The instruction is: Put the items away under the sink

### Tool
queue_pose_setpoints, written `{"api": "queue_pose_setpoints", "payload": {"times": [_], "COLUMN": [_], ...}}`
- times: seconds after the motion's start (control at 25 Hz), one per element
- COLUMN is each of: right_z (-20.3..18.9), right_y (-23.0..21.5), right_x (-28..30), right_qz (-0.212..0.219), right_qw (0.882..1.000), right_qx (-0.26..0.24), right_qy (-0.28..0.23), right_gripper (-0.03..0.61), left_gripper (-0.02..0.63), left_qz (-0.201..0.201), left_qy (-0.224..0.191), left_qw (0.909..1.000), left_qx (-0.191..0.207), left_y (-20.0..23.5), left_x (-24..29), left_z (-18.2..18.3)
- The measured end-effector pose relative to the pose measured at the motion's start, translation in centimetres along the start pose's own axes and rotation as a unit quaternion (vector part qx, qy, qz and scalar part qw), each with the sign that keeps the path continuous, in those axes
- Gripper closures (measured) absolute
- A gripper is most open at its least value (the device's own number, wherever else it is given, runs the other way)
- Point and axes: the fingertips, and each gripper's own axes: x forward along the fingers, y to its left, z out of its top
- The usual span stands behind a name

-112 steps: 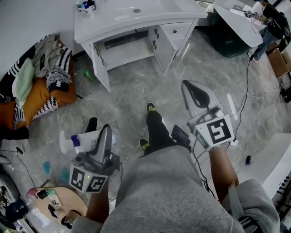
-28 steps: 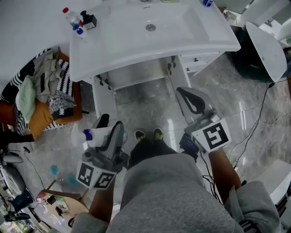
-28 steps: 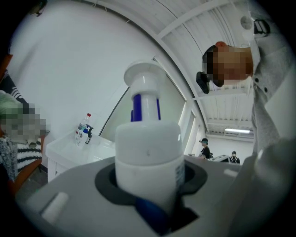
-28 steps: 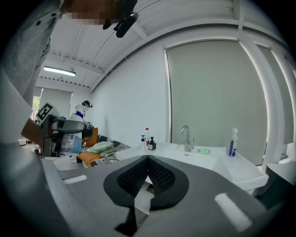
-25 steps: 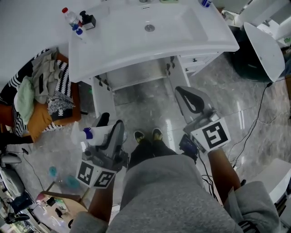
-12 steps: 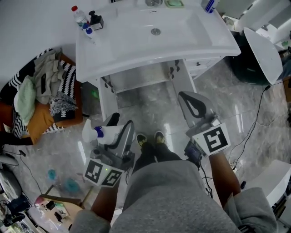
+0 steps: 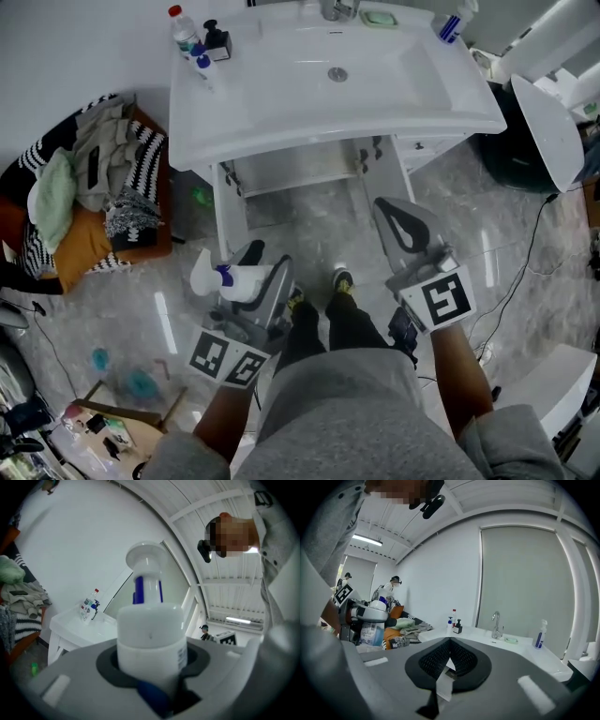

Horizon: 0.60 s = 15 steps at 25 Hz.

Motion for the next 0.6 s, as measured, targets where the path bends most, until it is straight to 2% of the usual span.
{"api": "queue_pose_setpoints", "payload": {"times": [0.12, 0.28, 0.6], "right_z": [-0.6, -2.0, -10.1], "right_y": [-0.3, -0.9, -2.2], "right_x": [0.7, 2.2, 7.9], "right_qz": [0.006, 0.022, 0.036], "right_qw": [1.0, 0.999, 0.995], "right_qx": [0.015, 0.026, 0.088], "right_qy": [0.002, -0.022, -0.026], "right_gripper": [0.586, 0.586, 0.586], "left_gripper": [0.408, 0.408, 0.408], "left_qz": [0.003, 0.013, 0.052], "left_qy": [-0.006, -0.006, -0.003], "left_qw": [0.9999, 0.9999, 0.9985], "left_qx": [-0.012, -0.006, 0.017], "left_y": [0.2, 0.6, 5.4], "left_x": [0.9, 2.7, 7.9], "left_z": [-0.2, -1.4, -8.2]}}
